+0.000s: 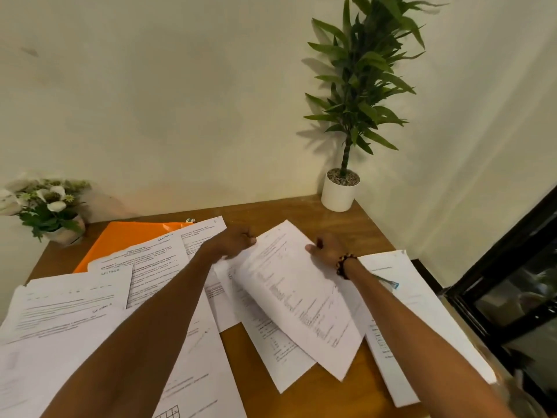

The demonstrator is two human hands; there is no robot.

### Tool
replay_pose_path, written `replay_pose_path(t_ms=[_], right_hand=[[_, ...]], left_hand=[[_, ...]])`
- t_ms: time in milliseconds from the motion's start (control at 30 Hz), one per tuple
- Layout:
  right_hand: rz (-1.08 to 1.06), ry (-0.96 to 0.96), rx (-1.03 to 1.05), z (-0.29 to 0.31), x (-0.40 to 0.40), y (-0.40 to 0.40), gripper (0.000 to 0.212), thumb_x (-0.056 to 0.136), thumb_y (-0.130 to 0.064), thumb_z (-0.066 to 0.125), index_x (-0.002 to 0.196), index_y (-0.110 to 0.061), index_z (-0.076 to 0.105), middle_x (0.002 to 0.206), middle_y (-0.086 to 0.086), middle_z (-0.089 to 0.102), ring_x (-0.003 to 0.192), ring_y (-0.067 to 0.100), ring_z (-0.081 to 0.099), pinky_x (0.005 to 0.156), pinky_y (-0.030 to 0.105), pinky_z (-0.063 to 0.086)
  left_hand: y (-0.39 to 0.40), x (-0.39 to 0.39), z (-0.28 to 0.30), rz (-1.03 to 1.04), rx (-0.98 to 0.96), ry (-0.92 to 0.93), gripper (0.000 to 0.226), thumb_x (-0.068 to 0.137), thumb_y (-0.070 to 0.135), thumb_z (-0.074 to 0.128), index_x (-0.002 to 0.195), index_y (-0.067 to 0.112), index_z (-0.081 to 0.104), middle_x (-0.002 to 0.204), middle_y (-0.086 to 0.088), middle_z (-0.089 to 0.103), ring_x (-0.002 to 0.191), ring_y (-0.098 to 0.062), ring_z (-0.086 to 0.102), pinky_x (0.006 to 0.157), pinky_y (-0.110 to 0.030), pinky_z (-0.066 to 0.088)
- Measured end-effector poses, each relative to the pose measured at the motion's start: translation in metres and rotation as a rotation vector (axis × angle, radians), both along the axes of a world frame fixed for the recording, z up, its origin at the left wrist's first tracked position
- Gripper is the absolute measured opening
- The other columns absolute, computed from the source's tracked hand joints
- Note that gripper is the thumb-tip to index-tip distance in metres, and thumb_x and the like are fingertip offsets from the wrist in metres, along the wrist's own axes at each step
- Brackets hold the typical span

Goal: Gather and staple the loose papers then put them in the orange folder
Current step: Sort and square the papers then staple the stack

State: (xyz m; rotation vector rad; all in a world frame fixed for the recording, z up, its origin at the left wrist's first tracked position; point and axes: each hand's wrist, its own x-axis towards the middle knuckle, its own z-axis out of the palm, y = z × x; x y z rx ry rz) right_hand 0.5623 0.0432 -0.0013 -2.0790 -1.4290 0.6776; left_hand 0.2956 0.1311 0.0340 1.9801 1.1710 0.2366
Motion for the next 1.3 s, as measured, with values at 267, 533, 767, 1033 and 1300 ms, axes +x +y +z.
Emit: replay_pose_path(t_ms=[267, 533, 767, 1033, 1300], right_hand=[[-0.042, 0.175, 0.028, -0.014, -0.033, 0.005, 0.028, 0.091, -0.015, 0.068, 0.069, -0.015, 0.050, 0.066, -0.002, 0.049, 0.063, 0.011, 0.046, 0.059, 0.027, 0.035], [-0.009, 0.175, -0.085, -0.019, -0.055, 0.014, 0.020, 0.084, -0.017, 0.077, 0.090, -0.003, 0.064, 0.084, 0.007, 0.064, 0.079, 0.020, 0.059, 0.067, 0.030, 0.045], [0.148, 0.426, -0.171, 0.013, -0.074, 0.010, 0.036, 0.100, -0.050, 0.048, 0.090, -0.022, 0.067, 0.089, -0.006, 0.063, 0.086, 0.014, 0.058, 0.077, 0.031, 0.042], [0.082, 0.267, -0.134, 0.011, -0.116, 0.049, 0.021, 0.098, -0.027, 0.061, 0.098, -0.008, 0.068, 0.101, 0.010, 0.073, 0.080, 0.016, 0.063, 0.062, 0.026, 0.051], [0.079, 0.054, -0.176, -0.002, -0.158, 0.096, 0.034, 0.088, -0.041, 0.066, 0.112, -0.017, 0.069, 0.115, 0.004, 0.064, 0.109, 0.026, 0.059, 0.091, 0.039, 0.051]], left_hand=[[-0.008, -0.004, 0.008, 0.121, -0.132, -0.109, 0.032, 0.107, 0.041, 0.041, 0.102, 0.019, 0.065, 0.091, 0.010, 0.064, 0.086, -0.009, 0.060, 0.082, -0.030, 0.043], [-0.015, -0.004, -0.002, -0.059, 0.109, 0.177, 0.035, 0.102, 0.036, 0.055, 0.136, 0.024, 0.054, 0.144, -0.002, 0.055, 0.123, -0.023, 0.055, 0.094, -0.031, 0.039], [-0.015, -0.042, 0.000, -0.050, 0.015, 0.142, 0.031, 0.101, 0.044, 0.055, 0.128, 0.029, 0.058, 0.132, 0.006, 0.061, 0.107, -0.013, 0.057, 0.087, -0.027, 0.043], [-0.012, -0.095, 0.002, -0.008, -0.083, 0.103, 0.041, 0.095, 0.054, 0.059, 0.130, 0.032, 0.062, 0.122, 0.014, 0.067, 0.107, -0.014, 0.067, 0.098, -0.037, 0.055], [-0.032, -0.122, -0.012, -0.134, -0.030, 0.218, 0.013, 0.101, 0.046, 0.053, 0.107, 0.036, 0.060, 0.112, 0.018, 0.064, 0.097, -0.008, 0.065, 0.088, -0.025, 0.049]])
